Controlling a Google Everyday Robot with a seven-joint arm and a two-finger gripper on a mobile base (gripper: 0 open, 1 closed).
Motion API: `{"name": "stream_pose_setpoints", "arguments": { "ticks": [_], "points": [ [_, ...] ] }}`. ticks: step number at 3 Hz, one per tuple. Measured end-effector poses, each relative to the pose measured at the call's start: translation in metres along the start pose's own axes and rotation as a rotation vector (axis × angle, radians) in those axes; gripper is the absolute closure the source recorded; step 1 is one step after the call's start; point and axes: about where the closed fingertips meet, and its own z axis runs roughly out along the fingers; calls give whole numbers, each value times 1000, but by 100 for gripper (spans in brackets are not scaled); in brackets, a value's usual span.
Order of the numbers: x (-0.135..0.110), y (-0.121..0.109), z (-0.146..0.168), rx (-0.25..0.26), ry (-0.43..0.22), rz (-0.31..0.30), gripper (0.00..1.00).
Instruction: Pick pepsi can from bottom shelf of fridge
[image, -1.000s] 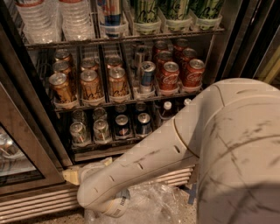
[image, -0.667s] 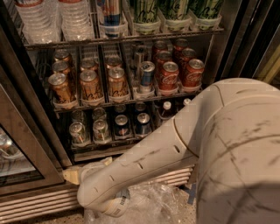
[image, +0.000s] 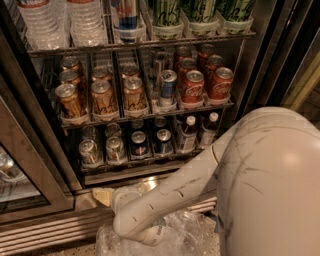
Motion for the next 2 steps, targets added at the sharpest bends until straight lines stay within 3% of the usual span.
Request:
{"name": "stream_pose_setpoints", "arguments": {
  "ticks": [1,2],
  "points": [
    [-7,-40,18,1,-67,55,0],
    [-28,-46,28,-47,-163,-4,0]
  ]
}}
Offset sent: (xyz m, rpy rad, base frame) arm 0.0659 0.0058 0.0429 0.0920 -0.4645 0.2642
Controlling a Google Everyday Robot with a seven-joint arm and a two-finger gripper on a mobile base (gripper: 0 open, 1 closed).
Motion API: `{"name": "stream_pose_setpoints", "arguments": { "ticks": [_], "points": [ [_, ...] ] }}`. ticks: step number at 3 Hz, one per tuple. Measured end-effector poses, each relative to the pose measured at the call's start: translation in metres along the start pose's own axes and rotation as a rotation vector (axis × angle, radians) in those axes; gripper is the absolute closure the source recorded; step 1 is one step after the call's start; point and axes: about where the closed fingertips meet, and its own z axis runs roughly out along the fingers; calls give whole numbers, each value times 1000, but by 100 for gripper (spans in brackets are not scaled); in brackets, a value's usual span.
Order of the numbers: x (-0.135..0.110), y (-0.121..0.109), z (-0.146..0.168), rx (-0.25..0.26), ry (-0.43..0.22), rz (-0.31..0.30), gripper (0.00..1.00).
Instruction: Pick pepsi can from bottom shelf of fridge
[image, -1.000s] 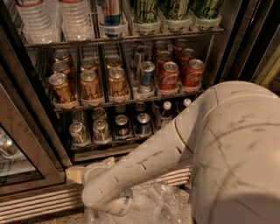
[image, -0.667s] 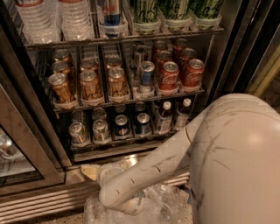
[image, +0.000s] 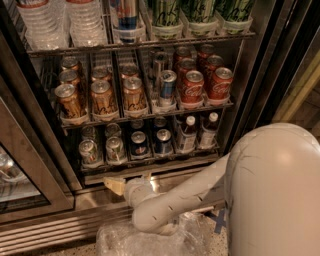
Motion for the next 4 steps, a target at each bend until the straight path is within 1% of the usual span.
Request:
{"name": "stream_pose_setpoints", "arguments": {
  "ticks": [1,2,3,4],
  "points": [
    [-20,6,6,-71,-104,-80,0],
    [-27,24,3,-133,-137,-128,0],
    [-27,24,3,-133,-137,-128,0],
    [-26,15,7,-67,-165,-129,0]
  ]
}}
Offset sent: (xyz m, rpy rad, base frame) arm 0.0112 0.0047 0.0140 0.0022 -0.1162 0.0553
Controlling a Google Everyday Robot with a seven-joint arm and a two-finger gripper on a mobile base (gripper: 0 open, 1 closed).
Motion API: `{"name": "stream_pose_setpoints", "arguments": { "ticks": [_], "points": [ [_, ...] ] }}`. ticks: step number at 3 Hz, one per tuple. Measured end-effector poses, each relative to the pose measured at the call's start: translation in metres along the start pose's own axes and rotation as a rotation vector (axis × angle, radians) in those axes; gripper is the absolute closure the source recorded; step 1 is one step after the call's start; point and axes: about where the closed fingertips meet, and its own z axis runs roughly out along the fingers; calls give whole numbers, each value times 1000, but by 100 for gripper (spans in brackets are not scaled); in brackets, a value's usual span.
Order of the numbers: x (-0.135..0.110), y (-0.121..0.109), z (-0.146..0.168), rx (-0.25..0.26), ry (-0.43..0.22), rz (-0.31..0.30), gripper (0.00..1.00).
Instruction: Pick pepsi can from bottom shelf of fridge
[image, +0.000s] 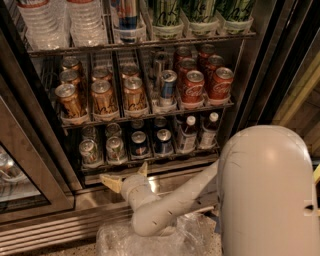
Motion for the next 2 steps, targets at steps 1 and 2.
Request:
{"name": "stream_pose_setpoints", "arguments": {
  "ticks": [1,2],
  "points": [
    [6,-11,-4,118,-39,-30,0],
    [0,-16,-15,222,-96,-73,0]
  ]
}}
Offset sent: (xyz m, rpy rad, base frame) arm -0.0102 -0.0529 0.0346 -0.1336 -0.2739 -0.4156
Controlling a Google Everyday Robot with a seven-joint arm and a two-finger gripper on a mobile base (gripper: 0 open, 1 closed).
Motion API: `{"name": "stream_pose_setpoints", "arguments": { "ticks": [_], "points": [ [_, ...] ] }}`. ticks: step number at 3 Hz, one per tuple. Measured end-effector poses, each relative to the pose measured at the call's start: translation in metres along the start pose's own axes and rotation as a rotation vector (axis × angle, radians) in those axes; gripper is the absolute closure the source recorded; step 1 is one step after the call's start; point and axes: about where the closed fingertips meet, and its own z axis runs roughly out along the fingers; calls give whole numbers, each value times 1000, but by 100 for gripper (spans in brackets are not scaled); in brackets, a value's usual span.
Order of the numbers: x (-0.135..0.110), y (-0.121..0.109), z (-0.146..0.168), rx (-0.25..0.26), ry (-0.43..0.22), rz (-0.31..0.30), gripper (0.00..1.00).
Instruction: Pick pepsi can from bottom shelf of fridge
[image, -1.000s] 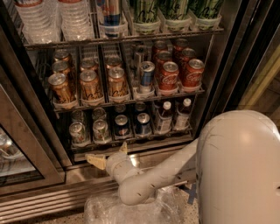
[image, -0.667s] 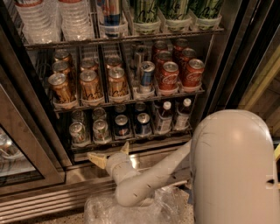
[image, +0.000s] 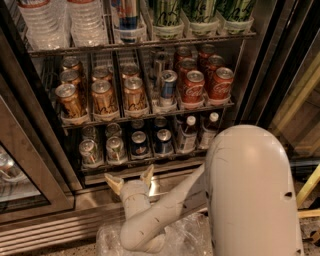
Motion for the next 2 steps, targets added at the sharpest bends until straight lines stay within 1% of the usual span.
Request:
{"name": "stream_pose_setpoints", "arguments": {
  "ticks": [1,2],
  "points": [
    [-26,-11,-18,93,-88,-28,7],
    [-42,-19,-29,144,-147,-27,22]
  ]
}}
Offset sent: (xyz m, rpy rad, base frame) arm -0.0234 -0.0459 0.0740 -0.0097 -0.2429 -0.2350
